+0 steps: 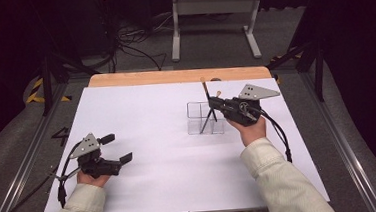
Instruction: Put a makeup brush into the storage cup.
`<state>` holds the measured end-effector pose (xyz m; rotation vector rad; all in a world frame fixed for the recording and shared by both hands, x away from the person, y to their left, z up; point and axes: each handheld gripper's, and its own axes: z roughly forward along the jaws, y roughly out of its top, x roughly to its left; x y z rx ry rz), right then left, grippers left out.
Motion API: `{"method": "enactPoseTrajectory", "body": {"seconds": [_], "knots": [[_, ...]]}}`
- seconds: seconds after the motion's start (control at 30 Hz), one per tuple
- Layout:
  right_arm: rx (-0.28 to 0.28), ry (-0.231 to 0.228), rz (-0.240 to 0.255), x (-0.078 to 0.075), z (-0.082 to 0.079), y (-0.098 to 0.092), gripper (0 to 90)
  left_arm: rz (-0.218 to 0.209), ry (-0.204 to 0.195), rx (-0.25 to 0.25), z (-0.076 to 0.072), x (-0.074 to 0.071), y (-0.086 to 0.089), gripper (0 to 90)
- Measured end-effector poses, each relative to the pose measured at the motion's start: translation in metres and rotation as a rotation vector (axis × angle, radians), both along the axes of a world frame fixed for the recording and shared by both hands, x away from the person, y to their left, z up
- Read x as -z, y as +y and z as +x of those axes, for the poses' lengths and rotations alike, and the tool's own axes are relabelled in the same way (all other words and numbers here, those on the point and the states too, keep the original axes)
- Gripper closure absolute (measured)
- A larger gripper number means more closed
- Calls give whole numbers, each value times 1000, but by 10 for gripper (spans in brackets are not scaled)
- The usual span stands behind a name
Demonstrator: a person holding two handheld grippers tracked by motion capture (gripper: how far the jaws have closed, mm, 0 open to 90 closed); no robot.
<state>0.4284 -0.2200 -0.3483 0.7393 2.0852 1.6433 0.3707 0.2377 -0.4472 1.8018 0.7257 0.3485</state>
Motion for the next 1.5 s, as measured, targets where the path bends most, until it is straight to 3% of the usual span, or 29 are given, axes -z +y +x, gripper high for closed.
{"method": "enactPoseTrajectory", "body": {"seconds": [0.23,0.93,1.5], "knots": [[32,-6,36,2,4,1,829,0,0,-2,0,0,0,0],[116,-35,38,21,16,15,828,6,-7,2,0,0,0,0],[144,-19,11,32,21,17,828,3,-6,6,0,0,1,0]]}}
